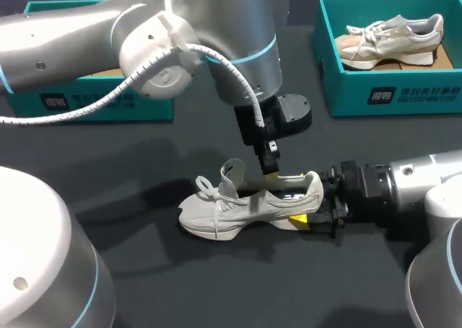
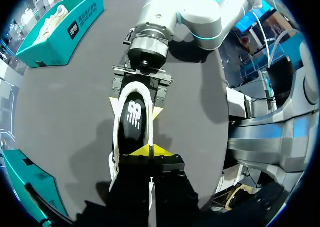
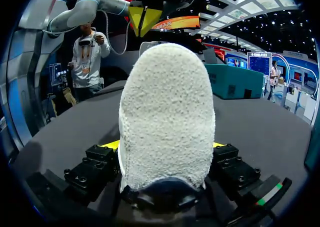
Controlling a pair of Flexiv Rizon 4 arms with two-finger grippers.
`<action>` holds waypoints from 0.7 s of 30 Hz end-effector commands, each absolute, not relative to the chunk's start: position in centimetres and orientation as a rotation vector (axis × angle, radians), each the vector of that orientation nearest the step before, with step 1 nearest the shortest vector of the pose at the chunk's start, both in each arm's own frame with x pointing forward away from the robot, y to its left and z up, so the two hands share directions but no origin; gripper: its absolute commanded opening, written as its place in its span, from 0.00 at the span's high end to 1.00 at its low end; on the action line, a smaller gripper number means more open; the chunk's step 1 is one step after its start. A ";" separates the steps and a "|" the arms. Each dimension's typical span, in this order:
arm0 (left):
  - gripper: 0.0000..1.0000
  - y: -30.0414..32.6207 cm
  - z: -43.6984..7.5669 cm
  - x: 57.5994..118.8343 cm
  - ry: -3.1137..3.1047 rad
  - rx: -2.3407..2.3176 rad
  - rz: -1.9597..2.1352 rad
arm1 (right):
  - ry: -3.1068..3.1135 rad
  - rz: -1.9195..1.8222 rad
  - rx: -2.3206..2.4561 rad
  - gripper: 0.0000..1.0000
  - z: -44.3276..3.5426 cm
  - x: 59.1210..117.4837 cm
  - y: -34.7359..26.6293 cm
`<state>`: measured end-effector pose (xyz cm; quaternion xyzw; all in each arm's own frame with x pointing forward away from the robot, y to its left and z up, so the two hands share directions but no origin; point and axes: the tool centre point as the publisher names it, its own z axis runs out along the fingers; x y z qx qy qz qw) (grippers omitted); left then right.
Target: Take the shoe out of the shoebox, open the shoe tongue, remove and reinsert the insole, then place the shoe into the shoebox
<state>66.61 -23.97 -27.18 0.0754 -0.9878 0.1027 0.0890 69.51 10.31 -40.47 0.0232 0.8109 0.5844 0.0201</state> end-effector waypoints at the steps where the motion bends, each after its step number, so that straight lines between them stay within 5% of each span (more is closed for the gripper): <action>1: 1.00 -24.6 -27.4 66.7 -2.937 0.222 0.293 | 2.519 1.809 0.072 1.00 -40.6 69.5 10.4; 21: 1.00 -27.2 -34.0 68.1 -2.944 0.270 0.250 | 2.519 1.809 0.072 1.00 -40.6 69.5 10.4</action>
